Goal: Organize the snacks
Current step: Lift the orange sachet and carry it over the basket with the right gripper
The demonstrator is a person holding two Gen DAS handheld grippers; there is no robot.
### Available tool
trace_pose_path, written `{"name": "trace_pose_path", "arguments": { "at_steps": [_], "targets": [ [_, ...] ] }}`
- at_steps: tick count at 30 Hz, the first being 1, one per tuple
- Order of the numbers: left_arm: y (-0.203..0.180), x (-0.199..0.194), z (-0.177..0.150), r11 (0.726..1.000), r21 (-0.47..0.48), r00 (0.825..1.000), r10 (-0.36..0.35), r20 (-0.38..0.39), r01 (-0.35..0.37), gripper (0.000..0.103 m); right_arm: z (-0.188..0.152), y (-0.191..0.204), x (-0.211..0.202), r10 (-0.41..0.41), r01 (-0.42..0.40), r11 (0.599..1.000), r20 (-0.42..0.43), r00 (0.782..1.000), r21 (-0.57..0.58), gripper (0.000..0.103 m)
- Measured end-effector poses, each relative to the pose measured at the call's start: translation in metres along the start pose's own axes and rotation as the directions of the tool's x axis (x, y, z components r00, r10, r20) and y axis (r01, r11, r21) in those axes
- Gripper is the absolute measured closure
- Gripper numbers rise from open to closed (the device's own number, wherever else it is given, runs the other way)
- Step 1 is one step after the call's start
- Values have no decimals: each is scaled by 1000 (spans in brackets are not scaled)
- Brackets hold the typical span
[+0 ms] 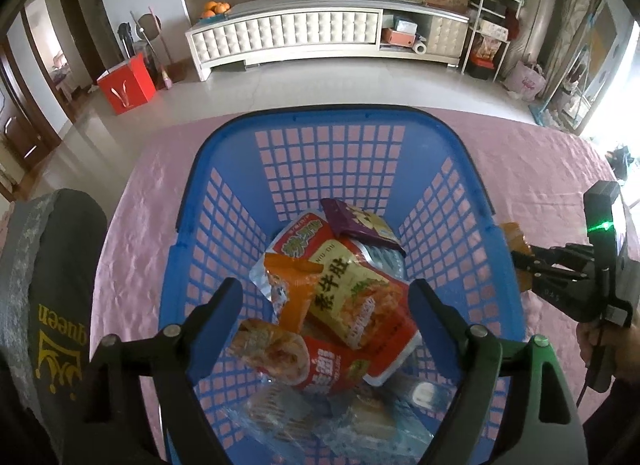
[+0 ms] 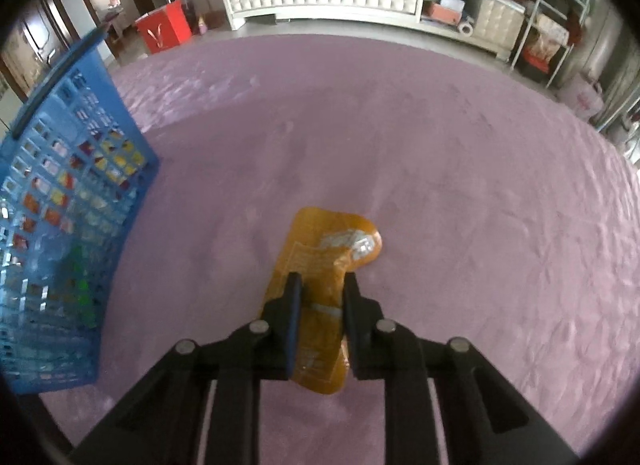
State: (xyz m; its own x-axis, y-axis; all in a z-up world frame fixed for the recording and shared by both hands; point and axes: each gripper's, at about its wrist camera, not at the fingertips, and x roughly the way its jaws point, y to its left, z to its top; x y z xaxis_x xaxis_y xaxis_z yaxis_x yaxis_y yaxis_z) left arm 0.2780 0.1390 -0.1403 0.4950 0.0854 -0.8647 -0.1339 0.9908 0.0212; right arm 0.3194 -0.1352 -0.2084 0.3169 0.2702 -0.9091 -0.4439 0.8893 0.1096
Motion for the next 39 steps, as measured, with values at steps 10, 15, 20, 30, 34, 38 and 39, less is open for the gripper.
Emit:
{"name": "trace_pose_path", "arguments": {
  "at_steps": [10, 15, 20, 30, 34, 38, 39],
  "targets": [
    [0, -51, -10, 1000, 15, 996, -12, 89, 10, 20, -1, 32, -81, 62, -56, 998, 140, 988, -42, 83],
    [1, -82, -19, 999, 28, 990, -25, 140, 21, 20, -1, 52, -129, 83, -71, 996, 225, 971, -60, 83],
    [10, -119, -29, 998, 59, 976, -8, 217, -5, 16, 0, 84, -170, 114, -86, 990, 292, 950, -108, 83],
    [46, -147, -48, 999, 24, 965, -29, 261, 24, 9, 1, 141, -194, 184, -127, 974, 331, 926, -186, 83],
    [56, -148, -56, 999, 40, 964, -9, 267, -1, 0, 5, 163, -188, 204, -139, 966, 311, 928, -216, 83],
    [70, -141, -61, 1000, 11, 966, 6, 257, -10, 0, 8, 180, -179, 219, -150, 958, 288, 932, -245, 83],
    [73, -140, -62, 1000, 5, 967, 9, 254, -11, 0, 8, 183, -176, 220, -151, 957, 283, 934, -249, 83]
  ]
}}
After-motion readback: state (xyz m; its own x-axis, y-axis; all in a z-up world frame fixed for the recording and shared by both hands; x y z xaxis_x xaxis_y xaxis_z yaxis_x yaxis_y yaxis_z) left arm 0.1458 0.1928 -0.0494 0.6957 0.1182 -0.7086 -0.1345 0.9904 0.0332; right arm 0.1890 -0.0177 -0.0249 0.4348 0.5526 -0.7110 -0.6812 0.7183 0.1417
